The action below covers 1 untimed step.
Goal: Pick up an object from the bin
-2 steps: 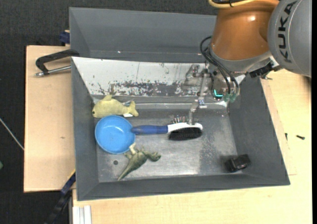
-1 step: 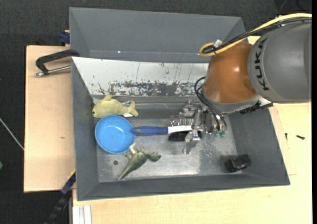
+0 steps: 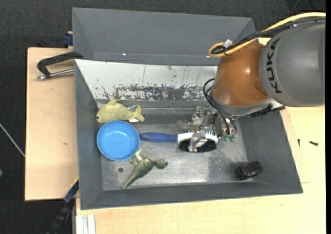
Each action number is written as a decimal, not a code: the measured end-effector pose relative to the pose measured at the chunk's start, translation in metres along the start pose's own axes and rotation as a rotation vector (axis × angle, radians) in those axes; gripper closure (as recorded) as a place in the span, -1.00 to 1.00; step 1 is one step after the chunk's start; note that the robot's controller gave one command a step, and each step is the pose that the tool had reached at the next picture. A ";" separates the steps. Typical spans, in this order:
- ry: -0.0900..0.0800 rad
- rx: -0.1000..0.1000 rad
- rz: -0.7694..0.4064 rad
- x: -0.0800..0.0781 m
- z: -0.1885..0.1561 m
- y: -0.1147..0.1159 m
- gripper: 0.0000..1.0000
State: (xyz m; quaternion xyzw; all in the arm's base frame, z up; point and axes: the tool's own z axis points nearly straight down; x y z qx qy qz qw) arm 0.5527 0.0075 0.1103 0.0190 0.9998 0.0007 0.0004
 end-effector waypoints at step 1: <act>-0.013 0.000 0.009 -0.002 -0.113 -0.001 1.00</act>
Offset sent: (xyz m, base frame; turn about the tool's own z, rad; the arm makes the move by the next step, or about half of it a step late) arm -0.0003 -0.0026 0.1079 0.0098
